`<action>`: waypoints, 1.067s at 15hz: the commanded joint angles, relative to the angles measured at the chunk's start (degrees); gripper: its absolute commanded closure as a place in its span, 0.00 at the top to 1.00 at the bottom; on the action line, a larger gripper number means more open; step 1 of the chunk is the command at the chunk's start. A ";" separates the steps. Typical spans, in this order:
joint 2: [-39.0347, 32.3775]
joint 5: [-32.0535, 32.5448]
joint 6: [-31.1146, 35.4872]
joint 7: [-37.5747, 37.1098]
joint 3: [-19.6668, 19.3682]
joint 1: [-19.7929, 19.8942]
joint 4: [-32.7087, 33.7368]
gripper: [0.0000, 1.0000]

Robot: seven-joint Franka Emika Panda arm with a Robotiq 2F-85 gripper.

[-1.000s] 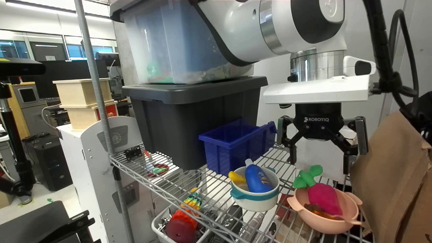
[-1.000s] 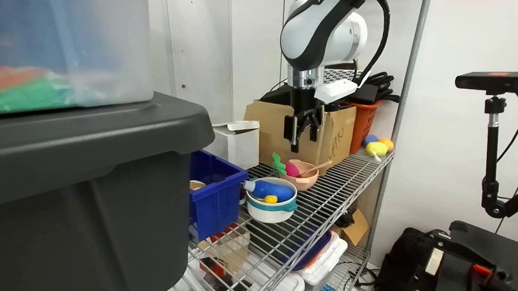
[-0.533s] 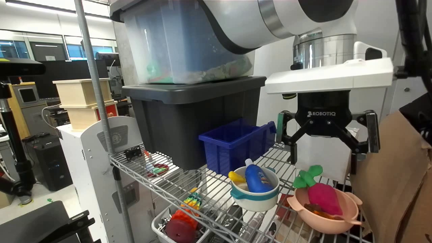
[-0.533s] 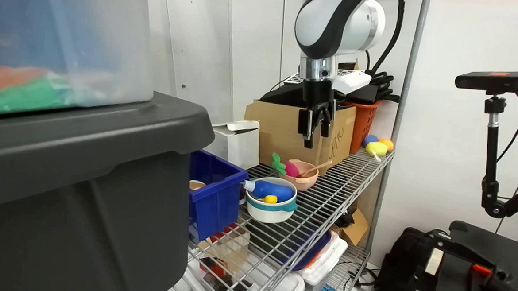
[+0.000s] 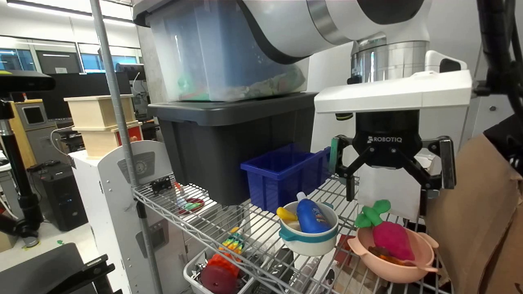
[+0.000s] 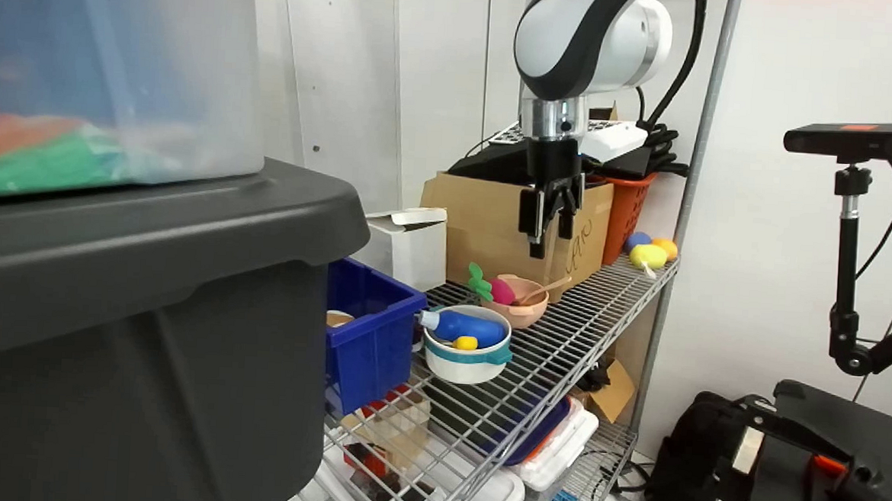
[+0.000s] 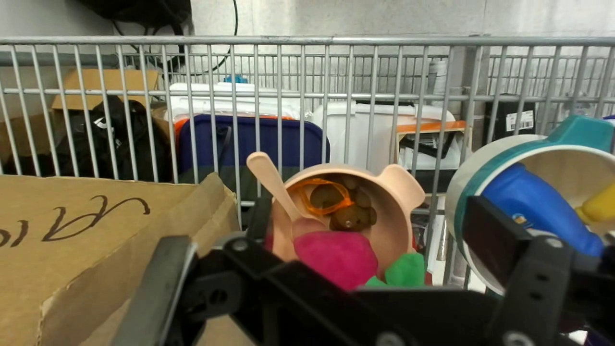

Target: Remove the spoon from the bowl

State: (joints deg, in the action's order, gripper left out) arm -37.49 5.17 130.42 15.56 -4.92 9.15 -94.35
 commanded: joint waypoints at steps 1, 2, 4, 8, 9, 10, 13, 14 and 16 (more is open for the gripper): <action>-0.02 0.36 -0.14 -0.20 0.47 0.41 0.13 1.00; -0.02 0.36 -0.14 -0.20 0.47 0.41 0.12 1.00; -0.02 0.36 -0.14 -0.20 0.47 0.41 0.12 1.00; -0.01 0.36 -0.14 -0.20 0.48 0.41 0.11 1.00; -0.01 0.36 -0.14 -0.20 0.48 0.41 0.11 1.00; -0.01 0.36 -0.14 -0.20 0.48 0.41 0.11 1.00; -0.76 0.31 -0.39 -0.20 0.44 0.53 1.08 1.00; -1.75 0.19 -0.96 -0.07 0.42 0.74 2.48 1.00; -3.21 0.12 -1.33 0.39 0.39 1.09 4.32 1.00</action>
State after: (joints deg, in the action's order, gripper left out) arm -38.25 5.21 130.42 15.56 -4.99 9.17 -93.80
